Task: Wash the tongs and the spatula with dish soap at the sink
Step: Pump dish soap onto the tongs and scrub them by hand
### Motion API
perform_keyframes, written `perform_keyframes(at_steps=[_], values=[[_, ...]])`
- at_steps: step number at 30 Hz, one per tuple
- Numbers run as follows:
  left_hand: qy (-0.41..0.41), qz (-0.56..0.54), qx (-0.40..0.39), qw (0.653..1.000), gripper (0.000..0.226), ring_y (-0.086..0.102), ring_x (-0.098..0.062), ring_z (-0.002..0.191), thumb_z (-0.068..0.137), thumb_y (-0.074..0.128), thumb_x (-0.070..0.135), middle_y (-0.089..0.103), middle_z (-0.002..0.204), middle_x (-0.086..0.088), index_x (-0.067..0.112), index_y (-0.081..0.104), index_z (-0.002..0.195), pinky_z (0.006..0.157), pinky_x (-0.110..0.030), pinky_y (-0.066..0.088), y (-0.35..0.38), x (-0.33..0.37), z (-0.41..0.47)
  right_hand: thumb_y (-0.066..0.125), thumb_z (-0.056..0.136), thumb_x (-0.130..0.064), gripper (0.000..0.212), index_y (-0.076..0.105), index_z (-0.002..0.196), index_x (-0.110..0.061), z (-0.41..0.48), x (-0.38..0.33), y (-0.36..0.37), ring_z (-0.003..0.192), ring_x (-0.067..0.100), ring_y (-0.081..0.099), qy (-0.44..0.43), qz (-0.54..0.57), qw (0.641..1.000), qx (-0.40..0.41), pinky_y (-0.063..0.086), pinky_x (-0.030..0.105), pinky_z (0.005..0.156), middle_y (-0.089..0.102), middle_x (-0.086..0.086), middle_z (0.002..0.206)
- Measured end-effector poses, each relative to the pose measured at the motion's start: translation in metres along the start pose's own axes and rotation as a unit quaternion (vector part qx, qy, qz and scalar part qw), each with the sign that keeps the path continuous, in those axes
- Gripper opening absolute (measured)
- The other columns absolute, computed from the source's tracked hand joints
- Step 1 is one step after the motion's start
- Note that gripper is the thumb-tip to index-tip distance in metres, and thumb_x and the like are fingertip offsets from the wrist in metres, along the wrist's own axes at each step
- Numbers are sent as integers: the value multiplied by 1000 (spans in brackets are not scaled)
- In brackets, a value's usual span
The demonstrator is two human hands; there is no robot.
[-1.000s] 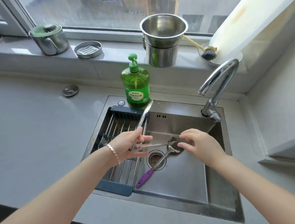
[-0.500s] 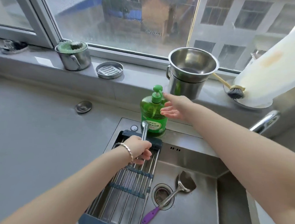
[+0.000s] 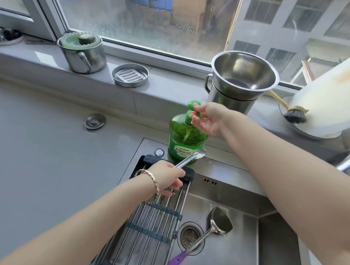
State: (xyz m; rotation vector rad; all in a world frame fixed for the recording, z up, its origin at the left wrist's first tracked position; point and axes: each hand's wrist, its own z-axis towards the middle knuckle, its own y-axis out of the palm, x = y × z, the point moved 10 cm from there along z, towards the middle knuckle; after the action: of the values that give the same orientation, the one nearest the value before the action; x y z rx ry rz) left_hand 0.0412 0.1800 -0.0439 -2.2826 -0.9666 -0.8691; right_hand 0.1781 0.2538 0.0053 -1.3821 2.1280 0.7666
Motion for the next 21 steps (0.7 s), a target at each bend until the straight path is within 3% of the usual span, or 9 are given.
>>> perform_keyframes(at_steps=[8, 14, 16, 18, 21], values=[[13, 4, 3, 1000, 14, 59, -15, 72, 91, 49, 13, 60, 68, -2, 16, 52, 78, 68, -27, 55, -3, -2, 2, 52, 95, -21, 26, 54, 75, -5, 6, 5, 4, 28, 7, 48, 12, 49, 999, -1, 39, 10, 30, 50, 3, 62], [18, 9, 19, 1000, 15, 59, -12, 67, 91, 50, 13, 62, 68, -2, 18, 52, 77, 70, -29, 56, -6, -1, -9, 57, 91, -32, 31, 53, 74, -6, 2, 10, 5, 27, 5, 47, 39, 56, 997, -23, 38, 10, 29, 50, 1, 39], [24, 9, 26, 999, 15, 60, -11, 62, 90, 52, 14, 63, 62, -2, 18, 51, 76, 68, -28, 56, -6, 3, -12, 58, 89, -34, 32, 53, 76, -5, -7, 15, 4, 28, 5, 49, 25, 66, 997, -22, 41, 10, 30, 53, 2, 44], [33, 25, 34, 999, 14, 62, -14, 61, 89, 53, 14, 63, 52, 0, 18, 52, 76, 69, -31, 57, -5, 4, -14, 52, 94, -30, 34, 54, 77, -1, -21, 20, -4, 35, 10, 57, -20, 94, 995, 3, 47, 12, 35, 58, 7, 60], [52, 62, 48, 996, 12, 63, -22, 65, 87, 56, 13, 62, 52, -2, 14, 55, 74, 73, -36, 58, -1, 9, -22, 37, 101, -21, 38, 59, 81, 2, -54, 36, -18, 65, 21, 67, -148, 37, 987, 47, 59, 25, 61, 65, 17, 82]])
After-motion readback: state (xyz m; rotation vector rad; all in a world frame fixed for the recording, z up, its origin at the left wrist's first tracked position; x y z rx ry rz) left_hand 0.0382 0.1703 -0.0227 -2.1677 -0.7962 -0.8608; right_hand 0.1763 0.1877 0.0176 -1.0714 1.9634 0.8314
